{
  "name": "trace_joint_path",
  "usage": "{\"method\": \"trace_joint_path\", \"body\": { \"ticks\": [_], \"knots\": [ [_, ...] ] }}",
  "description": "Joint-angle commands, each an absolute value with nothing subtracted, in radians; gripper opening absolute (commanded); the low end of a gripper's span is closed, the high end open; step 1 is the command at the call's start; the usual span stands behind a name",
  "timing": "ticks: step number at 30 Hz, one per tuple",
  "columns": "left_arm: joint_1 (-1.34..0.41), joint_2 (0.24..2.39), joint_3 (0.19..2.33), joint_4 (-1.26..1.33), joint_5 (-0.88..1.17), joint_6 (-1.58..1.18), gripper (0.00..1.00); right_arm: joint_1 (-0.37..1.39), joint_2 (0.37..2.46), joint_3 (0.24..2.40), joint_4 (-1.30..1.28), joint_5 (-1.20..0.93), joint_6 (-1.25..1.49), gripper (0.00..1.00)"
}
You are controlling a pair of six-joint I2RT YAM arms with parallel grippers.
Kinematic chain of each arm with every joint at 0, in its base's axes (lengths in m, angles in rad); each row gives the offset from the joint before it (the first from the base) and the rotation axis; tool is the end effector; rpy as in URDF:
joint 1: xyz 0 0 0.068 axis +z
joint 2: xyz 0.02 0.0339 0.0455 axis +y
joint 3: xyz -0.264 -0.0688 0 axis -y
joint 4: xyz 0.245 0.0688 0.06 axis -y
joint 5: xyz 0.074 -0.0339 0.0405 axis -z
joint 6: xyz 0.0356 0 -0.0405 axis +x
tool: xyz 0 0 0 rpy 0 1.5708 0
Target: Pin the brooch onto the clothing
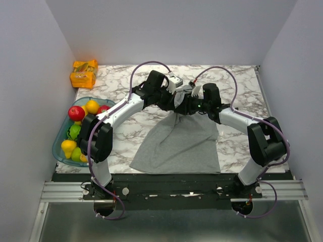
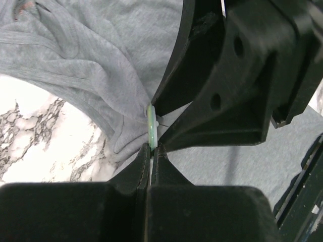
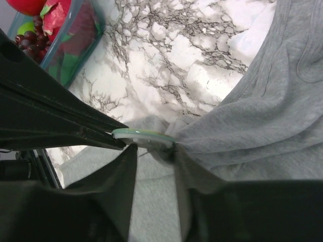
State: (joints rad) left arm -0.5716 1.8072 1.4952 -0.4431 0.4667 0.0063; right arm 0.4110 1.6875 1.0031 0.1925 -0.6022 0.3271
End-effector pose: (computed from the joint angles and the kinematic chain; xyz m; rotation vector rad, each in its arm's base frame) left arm 0.3365 -0.2355 0.2795 0.9038 2.1907 -0.8221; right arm 0.3307 0.1661 0.2185 -0.4796 2.0883 1.0651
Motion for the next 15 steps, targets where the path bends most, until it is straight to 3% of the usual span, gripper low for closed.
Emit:
{"method": "trace_joint_path", "body": {
  "ticks": [1,10,15],
  "knots": [
    [-0.583,1.793,1.509,-0.420,0.581,-0.005,0.00,0.434,1.583,0.945,0.197,-0.519,0.258,0.50],
    [-0.557,1.828,1.526,-0.454,0.629,0.028,0.00,0.433,1.456,0.822,0.187,-0.402,0.161,0.51],
    [-0.549,1.845,1.522,-0.440,0.667,0.018,0.00,0.391,1.448,0.781,0.242,-0.527,0.156,0.52]
  ]
}}
